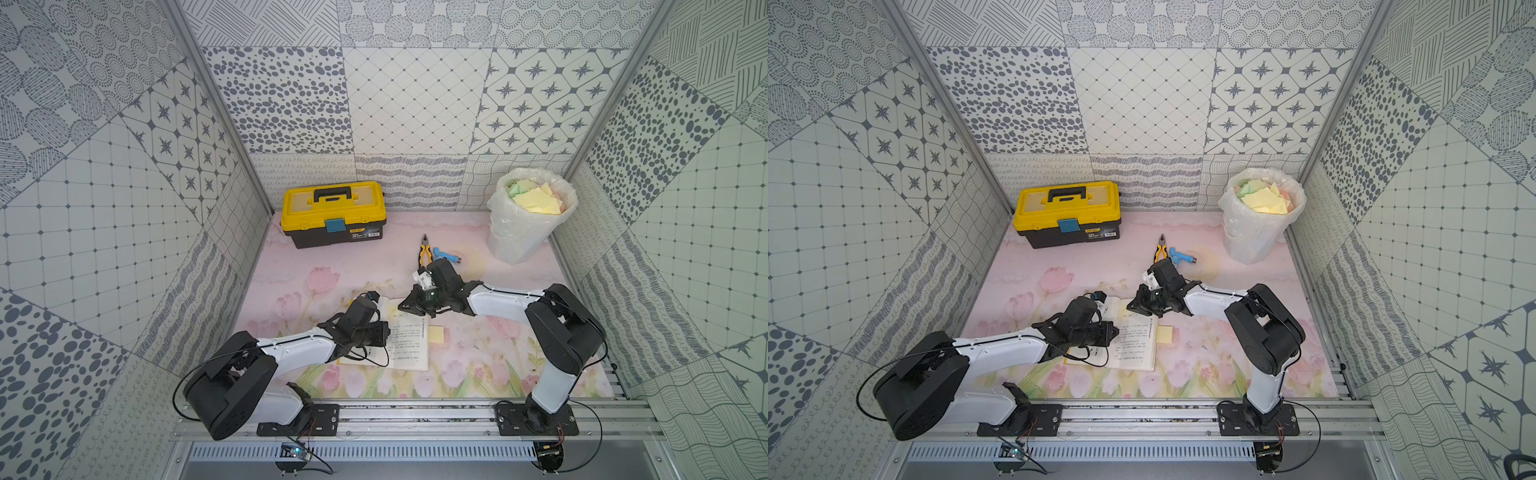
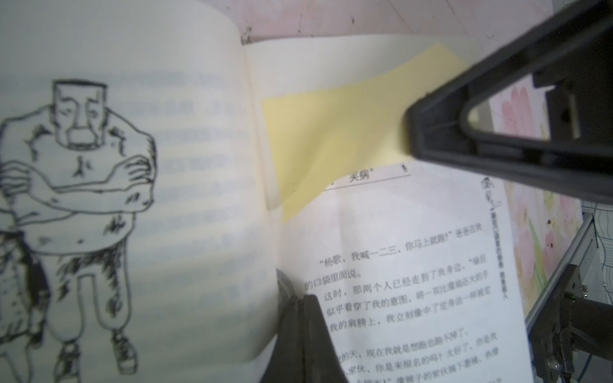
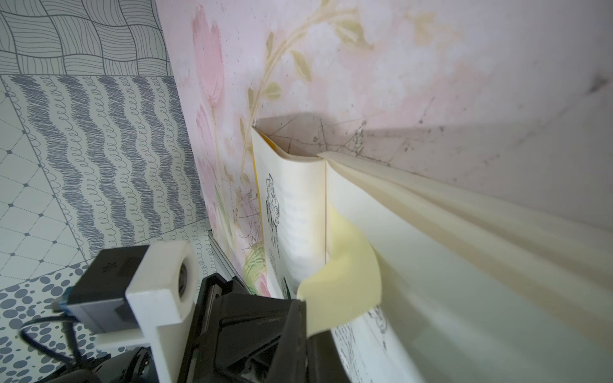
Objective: Peel off the used sticky note
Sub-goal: Tear off the note from the book, then place the note in the trash bin.
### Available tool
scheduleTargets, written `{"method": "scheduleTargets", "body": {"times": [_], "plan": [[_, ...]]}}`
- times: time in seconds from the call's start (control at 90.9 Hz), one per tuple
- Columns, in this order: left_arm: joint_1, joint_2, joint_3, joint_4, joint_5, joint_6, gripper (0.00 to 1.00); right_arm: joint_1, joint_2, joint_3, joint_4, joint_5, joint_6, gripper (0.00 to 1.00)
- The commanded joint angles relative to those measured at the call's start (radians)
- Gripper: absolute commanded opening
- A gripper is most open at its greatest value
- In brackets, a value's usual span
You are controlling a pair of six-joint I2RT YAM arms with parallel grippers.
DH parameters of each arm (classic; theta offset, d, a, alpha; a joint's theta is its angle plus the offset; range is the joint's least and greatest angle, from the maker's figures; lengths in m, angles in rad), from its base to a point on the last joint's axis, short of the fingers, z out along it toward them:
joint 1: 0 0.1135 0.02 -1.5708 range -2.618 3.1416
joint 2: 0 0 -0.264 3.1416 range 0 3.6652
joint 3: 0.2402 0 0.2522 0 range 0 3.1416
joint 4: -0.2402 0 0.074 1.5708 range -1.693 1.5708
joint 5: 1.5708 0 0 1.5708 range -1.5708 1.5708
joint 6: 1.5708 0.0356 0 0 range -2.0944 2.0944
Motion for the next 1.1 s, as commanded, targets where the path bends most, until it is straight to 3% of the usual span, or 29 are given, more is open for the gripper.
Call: {"method": "scheduleTargets", "body": {"times": [0.0, 0.297, 0.517, 0.715, 1.089], "plan": [[0.001, 0.014, -0.008, -0.165, -0.058, 0.03, 0.0, -0.019, -0.018, 0.041, 0.026, 0.03, -0.002, 0.0], [0.001, 0.015, -0.003, -0.167, -0.057, 0.03, 0.0, -0.058, -0.101, 0.08, -0.075, 0.055, -0.071, 0.0], [0.001, 0.025, 0.012, -0.17, -0.051, 0.031, 0.0, -0.146, -0.22, 0.136, -0.188, 0.057, -0.148, 0.0], [0.0, 0.039, 0.025, -0.159, -0.04, 0.03, 0.0, -0.261, -0.303, 0.229, -0.295, 0.057, -0.216, 0.0], [0.0, 0.048, 0.043, -0.157, -0.033, 0.036, 0.0, -0.582, -0.337, 0.473, -0.401, 0.006, -0.26, 0.0]]}}
